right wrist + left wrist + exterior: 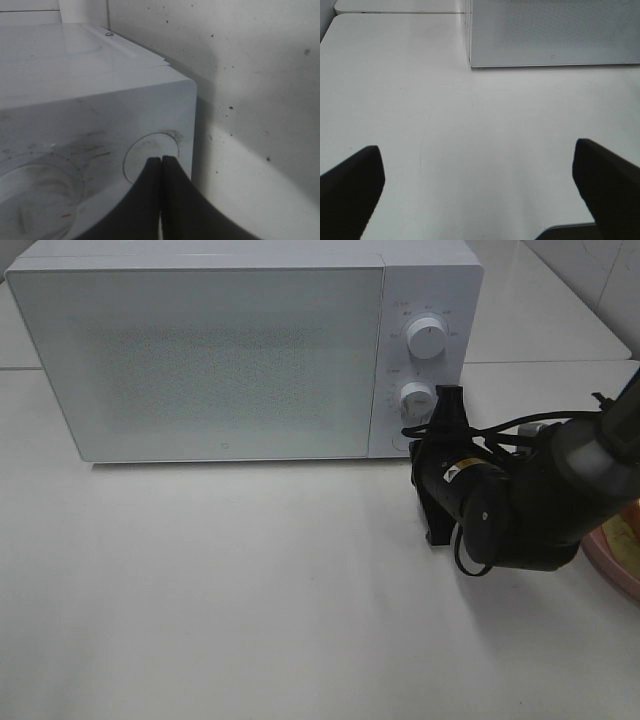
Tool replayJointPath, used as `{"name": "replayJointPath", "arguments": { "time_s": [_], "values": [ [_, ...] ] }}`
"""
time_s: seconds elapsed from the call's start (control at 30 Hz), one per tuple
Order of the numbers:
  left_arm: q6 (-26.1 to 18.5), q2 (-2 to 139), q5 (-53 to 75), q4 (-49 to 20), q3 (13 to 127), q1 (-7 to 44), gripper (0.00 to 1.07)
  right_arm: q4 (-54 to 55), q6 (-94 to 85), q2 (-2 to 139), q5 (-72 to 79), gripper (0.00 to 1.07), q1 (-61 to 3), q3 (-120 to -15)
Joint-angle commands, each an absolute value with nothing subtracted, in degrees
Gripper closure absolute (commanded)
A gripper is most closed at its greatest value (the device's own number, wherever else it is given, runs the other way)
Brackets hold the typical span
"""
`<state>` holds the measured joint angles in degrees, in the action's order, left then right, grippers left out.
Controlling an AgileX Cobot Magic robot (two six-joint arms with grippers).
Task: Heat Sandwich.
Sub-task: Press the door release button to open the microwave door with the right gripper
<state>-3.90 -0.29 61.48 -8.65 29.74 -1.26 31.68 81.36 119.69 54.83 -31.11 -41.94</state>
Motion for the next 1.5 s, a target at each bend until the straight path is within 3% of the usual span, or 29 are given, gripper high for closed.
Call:
{"name": "replayJointPath", "arguments": {
  "time_s": [0.03, 1.5],
  "values": [
    [-3.6, -1.6, 61.4, -8.8, 29.6, -0.9, 0.09, 30.8, 81.3, 121.2, 52.8, 1.07, -30.0, -45.0],
    [-3.6, -1.6, 61.4, -8.8, 29.6, -0.9, 0.09, 29.9, 77.8, 126.4, 67.8, 1.07, -28.0, -56.8]
  ]
}}
